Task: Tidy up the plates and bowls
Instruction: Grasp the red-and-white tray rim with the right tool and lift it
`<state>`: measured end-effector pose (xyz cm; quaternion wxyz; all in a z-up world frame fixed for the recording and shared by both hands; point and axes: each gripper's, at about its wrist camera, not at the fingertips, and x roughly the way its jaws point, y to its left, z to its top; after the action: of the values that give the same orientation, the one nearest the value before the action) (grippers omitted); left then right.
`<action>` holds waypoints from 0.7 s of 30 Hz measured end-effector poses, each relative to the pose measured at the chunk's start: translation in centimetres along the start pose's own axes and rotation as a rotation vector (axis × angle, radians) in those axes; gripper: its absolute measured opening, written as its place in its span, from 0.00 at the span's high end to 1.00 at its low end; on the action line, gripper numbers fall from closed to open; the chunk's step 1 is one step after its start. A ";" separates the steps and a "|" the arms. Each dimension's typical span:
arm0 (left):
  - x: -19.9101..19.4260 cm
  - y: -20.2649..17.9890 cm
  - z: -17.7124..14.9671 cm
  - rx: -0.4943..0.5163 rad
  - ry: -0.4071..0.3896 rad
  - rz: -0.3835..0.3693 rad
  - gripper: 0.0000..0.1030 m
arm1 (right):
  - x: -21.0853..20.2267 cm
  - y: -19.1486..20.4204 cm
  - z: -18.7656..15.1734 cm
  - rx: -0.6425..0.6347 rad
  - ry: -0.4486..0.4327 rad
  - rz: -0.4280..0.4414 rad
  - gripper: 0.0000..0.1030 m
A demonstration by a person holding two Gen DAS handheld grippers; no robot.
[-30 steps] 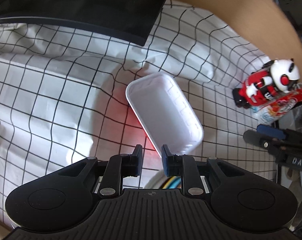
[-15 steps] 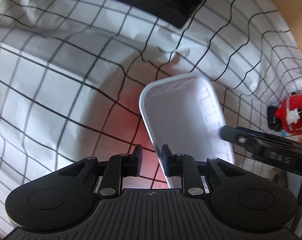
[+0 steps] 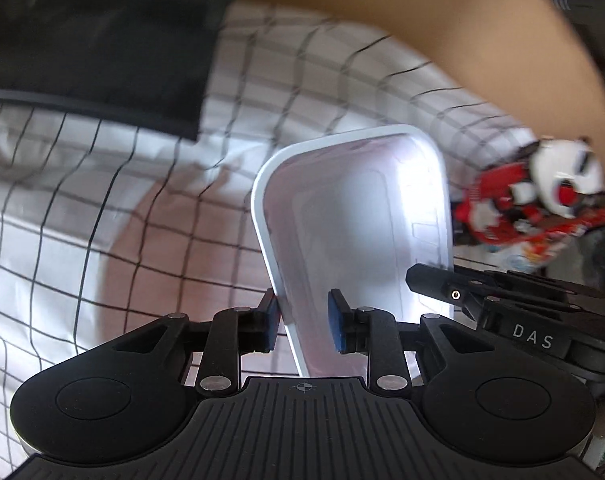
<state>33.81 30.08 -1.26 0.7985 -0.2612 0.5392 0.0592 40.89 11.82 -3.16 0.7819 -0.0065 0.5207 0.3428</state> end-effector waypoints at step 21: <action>-6.5 -0.5 -10.4 0.127 -0.087 -0.028 0.82 | -7.2 3.3 -9.5 -0.044 -0.092 0.077 0.73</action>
<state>22.71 25.84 1.79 0.8368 -0.2147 0.5030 0.0252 29.79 7.08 -0.47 0.7909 0.0119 0.4763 0.3840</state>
